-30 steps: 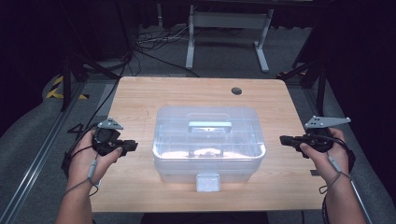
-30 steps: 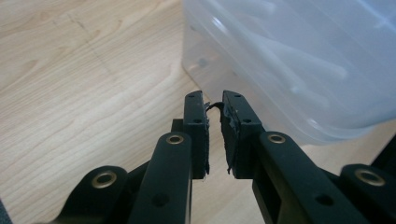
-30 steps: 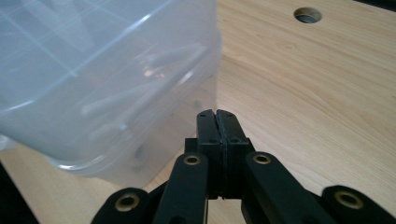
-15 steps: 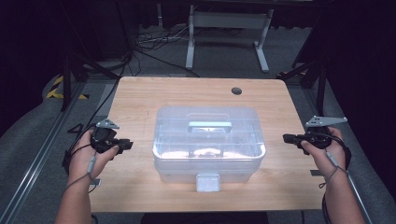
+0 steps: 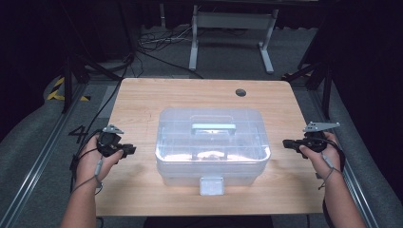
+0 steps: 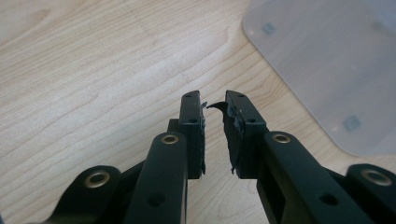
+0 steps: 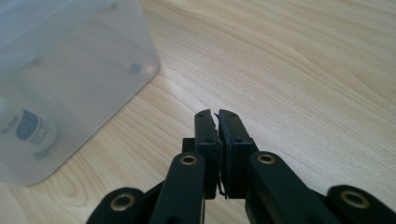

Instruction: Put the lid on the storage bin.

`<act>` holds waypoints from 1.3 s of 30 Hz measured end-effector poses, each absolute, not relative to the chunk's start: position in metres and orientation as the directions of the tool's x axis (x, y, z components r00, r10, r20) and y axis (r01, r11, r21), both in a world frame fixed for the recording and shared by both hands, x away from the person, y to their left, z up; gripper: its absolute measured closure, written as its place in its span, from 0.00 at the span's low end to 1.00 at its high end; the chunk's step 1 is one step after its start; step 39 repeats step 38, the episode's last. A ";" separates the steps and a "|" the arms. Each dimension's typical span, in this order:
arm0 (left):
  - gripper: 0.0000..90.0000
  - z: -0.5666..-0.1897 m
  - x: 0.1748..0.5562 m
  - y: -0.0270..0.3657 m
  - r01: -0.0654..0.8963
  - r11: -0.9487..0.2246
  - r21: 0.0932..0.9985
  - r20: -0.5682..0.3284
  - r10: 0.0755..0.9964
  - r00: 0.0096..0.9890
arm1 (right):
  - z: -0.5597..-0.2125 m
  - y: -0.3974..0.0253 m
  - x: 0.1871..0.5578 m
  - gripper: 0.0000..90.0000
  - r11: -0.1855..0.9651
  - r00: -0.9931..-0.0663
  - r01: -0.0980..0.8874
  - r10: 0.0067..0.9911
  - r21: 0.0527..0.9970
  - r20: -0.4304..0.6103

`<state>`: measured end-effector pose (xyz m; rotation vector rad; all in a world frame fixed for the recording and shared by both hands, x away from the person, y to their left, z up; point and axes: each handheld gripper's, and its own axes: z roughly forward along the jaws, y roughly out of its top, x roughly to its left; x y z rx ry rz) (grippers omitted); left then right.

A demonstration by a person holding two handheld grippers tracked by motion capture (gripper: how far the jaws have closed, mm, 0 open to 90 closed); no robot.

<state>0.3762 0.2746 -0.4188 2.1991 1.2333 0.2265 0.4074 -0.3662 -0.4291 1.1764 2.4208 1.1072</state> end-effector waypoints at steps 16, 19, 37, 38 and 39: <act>0.85 -0.449 0.384 0.279 0.730 -0.379 0.569 -0.110 0.844 0.525 | -0.460 -0.367 0.416 0.96 0.402 -0.614 0.597 0.786 0.695 0.072; 0.85 -0.453 0.384 0.279 0.732 -0.377 0.567 -0.119 0.842 0.525 | -0.463 -0.367 0.416 0.96 0.402 -0.612 0.587 0.789 0.703 0.060; 0.73 -0.460 0.383 0.282 0.720 -0.347 0.600 -0.137 0.843 0.521 | -0.475 -0.367 0.416 0.82 0.382 -0.594 0.577 0.803 0.722 0.050; 0.73 -0.460 0.383 0.282 0.722 -0.344 0.601 -0.137 0.845 0.516 | -0.475 -0.367 0.416 0.78 0.377 -0.592 0.577 0.804 0.725 0.053; 0.73 -0.460 0.383 0.282 0.722 -0.344 0.601 -0.137 0.845 0.516 | -0.475 -0.367 0.416 0.78 0.377 -0.592 0.577 0.804 0.725 0.053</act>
